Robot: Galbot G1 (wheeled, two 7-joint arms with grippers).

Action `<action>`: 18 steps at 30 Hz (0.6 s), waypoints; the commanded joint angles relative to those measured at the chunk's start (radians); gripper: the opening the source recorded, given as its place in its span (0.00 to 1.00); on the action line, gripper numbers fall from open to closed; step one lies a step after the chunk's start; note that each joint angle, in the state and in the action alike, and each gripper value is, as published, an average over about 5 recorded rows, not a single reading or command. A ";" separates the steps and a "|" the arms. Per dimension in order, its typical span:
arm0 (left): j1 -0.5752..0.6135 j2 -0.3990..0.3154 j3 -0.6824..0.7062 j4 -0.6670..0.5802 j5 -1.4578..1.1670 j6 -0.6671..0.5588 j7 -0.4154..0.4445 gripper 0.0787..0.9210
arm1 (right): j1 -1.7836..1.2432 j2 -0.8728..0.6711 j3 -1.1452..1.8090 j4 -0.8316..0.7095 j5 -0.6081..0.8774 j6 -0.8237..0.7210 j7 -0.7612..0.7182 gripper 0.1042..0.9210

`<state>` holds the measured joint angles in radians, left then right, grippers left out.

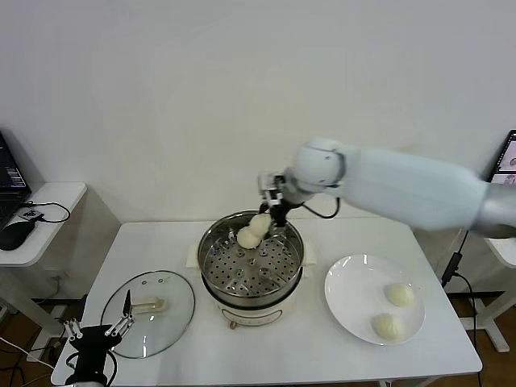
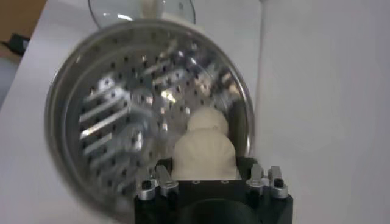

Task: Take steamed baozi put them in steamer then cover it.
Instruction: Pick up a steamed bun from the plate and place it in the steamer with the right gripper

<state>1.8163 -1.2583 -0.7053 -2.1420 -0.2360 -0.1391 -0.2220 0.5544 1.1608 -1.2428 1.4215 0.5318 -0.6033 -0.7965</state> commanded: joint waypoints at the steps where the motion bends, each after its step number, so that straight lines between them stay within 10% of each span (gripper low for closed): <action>1: -0.005 -0.005 0.003 0.005 0.000 -0.002 0.000 0.88 | -0.072 0.202 -0.022 -0.111 0.045 -0.056 0.061 0.67; 18: -0.022 0.001 0.013 0.014 -0.003 -0.007 -0.001 0.88 | -0.129 0.295 -0.027 -0.220 -0.001 -0.062 0.061 0.67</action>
<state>1.7981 -1.2574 -0.6953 -2.1312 -0.2390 -0.1456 -0.2226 0.4495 1.3951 -1.2657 1.2497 0.5361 -0.6537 -0.7440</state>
